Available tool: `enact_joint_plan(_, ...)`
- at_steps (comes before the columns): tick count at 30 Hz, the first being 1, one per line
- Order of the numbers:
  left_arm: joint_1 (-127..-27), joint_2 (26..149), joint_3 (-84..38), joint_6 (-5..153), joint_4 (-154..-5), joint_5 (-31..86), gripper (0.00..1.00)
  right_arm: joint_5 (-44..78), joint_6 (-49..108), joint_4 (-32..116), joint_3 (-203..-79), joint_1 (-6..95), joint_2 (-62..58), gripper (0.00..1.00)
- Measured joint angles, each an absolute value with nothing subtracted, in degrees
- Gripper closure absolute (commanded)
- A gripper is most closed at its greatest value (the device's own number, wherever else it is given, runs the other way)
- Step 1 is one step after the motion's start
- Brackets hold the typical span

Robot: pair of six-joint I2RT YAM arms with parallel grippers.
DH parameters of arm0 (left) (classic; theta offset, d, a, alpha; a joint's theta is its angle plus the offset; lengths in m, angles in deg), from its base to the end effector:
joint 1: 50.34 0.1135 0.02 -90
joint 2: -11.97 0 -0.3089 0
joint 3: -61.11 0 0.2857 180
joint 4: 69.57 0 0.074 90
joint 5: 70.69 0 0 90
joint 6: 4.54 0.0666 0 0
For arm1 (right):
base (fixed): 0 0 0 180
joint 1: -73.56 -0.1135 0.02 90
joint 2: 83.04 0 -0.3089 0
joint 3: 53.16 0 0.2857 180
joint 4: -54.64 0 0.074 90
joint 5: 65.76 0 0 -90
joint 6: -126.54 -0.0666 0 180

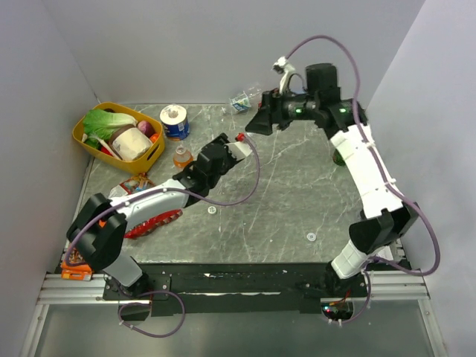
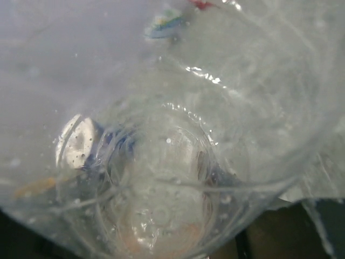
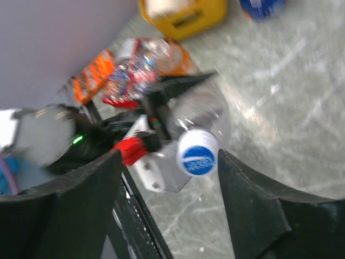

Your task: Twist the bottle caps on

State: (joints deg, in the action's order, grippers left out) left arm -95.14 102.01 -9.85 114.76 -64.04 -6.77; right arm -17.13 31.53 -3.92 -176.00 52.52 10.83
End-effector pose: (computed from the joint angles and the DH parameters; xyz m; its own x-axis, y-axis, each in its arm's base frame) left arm 0.3189 -0.2754 0.2977 0.0163 0.6032 -0.7974 0.3688 0.7376 0.5656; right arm 0.3562 0.1842 0.4989 -0.5295 -0.1335 -0.8378 -0.7625 0.5077 0.4010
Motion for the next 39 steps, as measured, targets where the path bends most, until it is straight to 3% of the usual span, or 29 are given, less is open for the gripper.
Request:
enact_joint_plan(4, -92.7, 98.6, -10.2, 116.6, -74.1, 6.8, 0.99, -25.7, 38.0, -2.7, -176.9, 55.5, 5.8, 0.16)
enact_joint_plan(8, -89.8, 95.5, -10.2, 123.1, -85.4, 23.3, 0.99, -31.4, 61.3, -8.0, -173.5, 55.2, -3.3, 0.25)
enact_joint_plan(14, -87.0, 93.5, -12.4, 135.6, -102.1, 40.5, 0.99, -30.3, 99.9, -20.3, -164.3, 45.1, -13.4, 0.28)
enact_joint_plan(19, -86.8, 94.5, -16.9, 142.5, -110.9, 47.2, 0.99, -26.2, 121.9, -27.7, -160.4, 42.6, -12.8, 0.33)
enact_joint_plan(27, -86.7, 94.7, -17.6, 145.8, -113.9, 50.8, 0.99, -23.2, 134.8, -29.6, -159.3, 39.2, -9.5, 0.38)
enact_joint_plan(39, -86.5, 94.7, -17.6, 146.2, -114.1, 51.1, 0.99, -22.9, 140.0, -29.9, -157.4, 36.5, -7.7, 0.43)
